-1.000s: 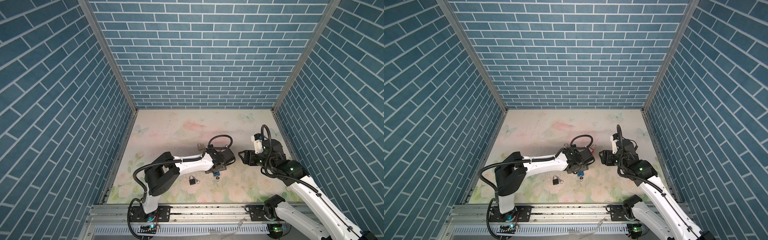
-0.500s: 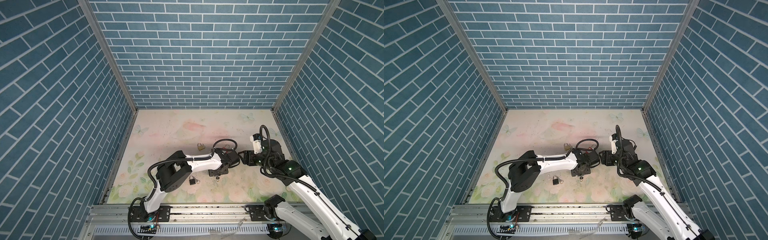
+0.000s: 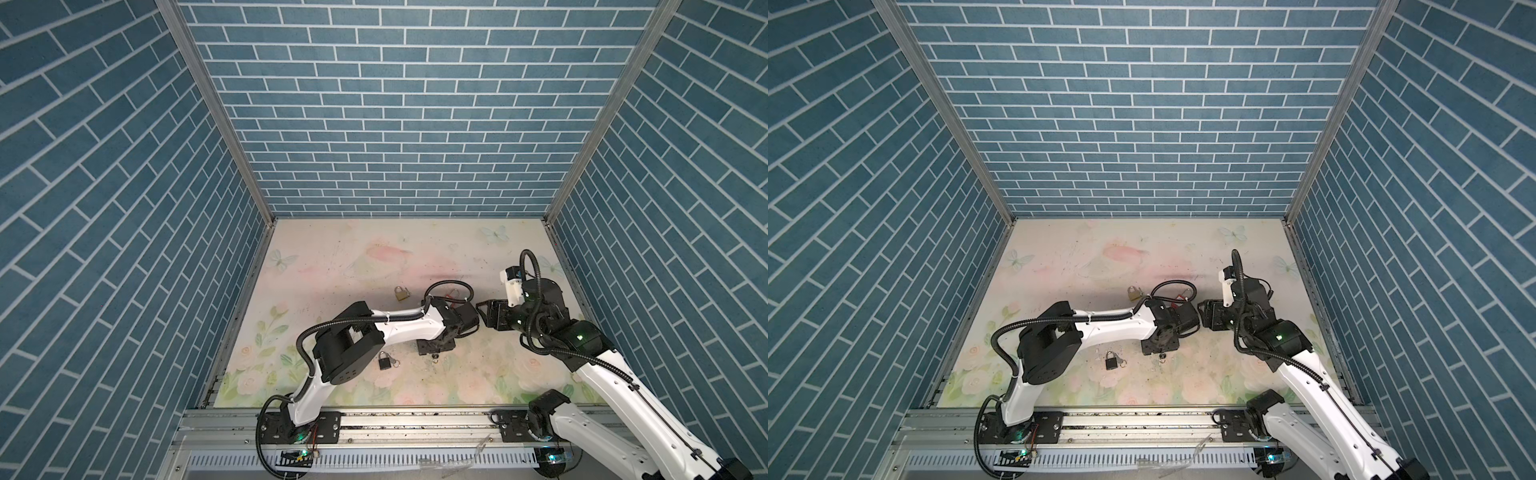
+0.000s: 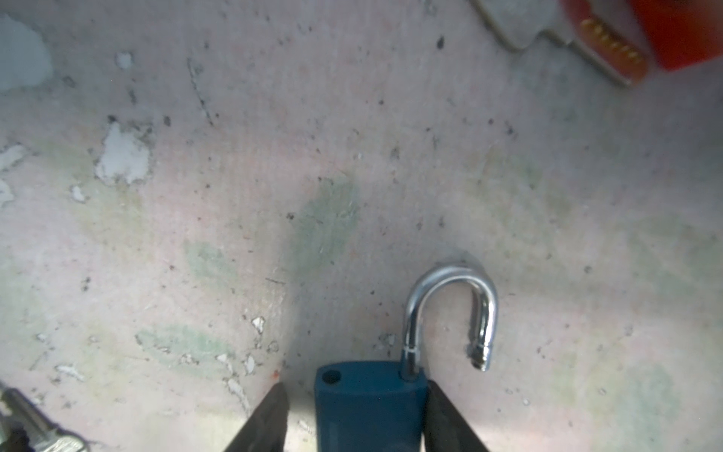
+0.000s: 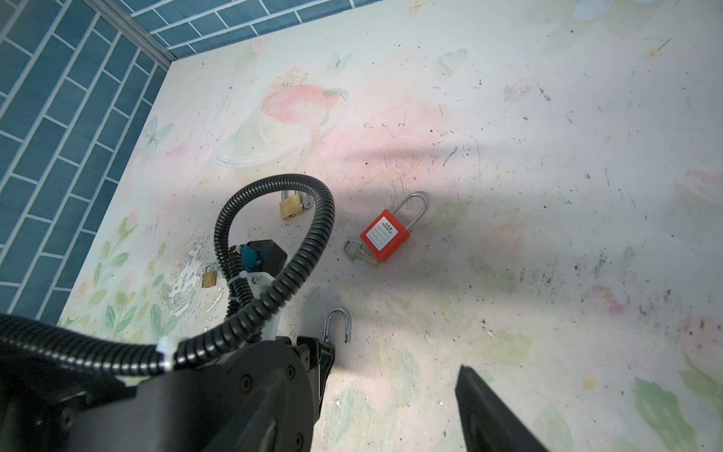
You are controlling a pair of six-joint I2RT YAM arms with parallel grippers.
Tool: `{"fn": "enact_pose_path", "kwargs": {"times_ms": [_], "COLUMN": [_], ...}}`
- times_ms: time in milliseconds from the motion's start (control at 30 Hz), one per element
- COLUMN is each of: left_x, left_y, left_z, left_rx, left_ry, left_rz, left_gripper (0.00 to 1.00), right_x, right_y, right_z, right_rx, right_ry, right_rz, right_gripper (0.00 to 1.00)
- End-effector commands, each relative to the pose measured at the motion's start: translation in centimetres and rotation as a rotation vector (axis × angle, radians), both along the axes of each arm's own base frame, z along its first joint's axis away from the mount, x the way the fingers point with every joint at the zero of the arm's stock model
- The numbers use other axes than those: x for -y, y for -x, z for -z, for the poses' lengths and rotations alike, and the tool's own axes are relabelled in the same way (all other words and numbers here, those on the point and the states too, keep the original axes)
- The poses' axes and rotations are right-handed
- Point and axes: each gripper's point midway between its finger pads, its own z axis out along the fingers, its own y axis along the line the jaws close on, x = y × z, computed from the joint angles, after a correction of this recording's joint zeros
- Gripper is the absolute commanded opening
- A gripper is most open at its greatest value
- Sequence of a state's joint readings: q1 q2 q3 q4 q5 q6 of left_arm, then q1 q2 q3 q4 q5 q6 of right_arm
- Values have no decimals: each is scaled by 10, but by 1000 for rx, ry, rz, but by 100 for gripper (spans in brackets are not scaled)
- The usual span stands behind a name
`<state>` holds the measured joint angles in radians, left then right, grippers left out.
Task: Lock with the key
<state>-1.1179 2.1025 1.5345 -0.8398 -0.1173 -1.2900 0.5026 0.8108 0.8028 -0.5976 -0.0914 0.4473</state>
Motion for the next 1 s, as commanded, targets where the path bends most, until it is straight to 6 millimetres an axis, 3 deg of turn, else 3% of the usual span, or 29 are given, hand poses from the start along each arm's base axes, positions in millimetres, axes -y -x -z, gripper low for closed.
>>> {"fn": "enact_pose_path", "kwargs": {"times_ms": [0, 267, 367, 500, 667, 767, 967], "left_x": [-12, -7, 4, 30, 45, 43, 34], "left_y": [10, 11, 1, -25, -54, -59, -49], "left_z": [15, 12, 3, -31, -105, -138, -168], "left_rx": [-46, -43, 7, 161, 470, 609, 799], "left_ry": [-74, -38, 27, 235, 482, 491, 294], "left_rz": [-4, 15, 79, 217, 512, 732, 1176], "left_gripper": [48, 24, 15, 10, 8, 6, 6], "right_x": [2, 3, 5, 5, 12, 12, -17], "right_y": [-3, -7, -10, -13, -20, -21, -6], "right_z": [0, -8, -18, -45, -80, -92, -99], "right_rx": [8, 20, 31, 72, 104, 74, -100], "right_ry": [4, 6, -16, -88, -192, -270, -441], "right_rz": [12, 31, 58, 90, 137, 140, -18], "right_gripper": [69, 69, 68, 68, 68, 68, 68]}}
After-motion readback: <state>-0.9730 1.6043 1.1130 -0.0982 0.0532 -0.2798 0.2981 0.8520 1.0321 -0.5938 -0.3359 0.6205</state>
